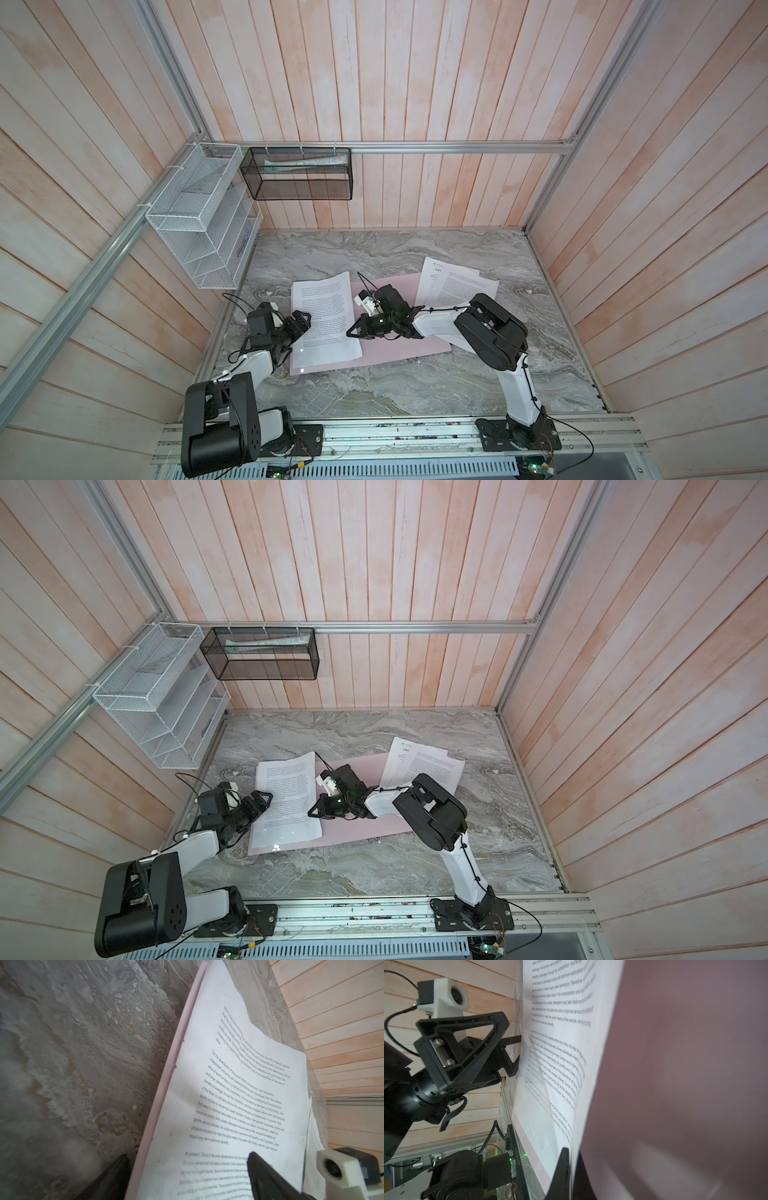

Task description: Put the files into the folder

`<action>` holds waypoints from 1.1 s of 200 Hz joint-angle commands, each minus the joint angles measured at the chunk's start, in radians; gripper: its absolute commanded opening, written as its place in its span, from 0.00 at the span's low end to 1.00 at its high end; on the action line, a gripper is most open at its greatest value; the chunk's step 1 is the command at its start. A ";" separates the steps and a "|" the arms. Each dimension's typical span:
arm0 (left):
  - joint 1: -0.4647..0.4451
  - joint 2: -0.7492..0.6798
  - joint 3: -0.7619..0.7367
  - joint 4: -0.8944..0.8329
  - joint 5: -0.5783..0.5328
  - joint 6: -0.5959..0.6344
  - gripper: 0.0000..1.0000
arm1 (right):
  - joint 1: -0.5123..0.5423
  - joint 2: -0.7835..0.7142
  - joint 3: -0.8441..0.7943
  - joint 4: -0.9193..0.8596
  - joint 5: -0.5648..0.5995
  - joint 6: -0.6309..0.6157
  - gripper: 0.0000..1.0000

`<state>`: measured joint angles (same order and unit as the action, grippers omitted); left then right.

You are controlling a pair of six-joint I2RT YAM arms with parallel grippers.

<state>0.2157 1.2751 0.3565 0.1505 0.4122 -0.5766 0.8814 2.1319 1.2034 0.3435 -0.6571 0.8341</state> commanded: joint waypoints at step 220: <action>0.000 -0.006 -0.015 0.021 0.017 0.000 0.90 | -0.151 -0.057 0.234 -0.433 0.182 -0.299 0.48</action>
<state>0.2161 1.2751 0.3565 0.1505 0.4149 -0.5762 0.7715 2.0441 1.3605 -0.0269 -0.5144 0.5804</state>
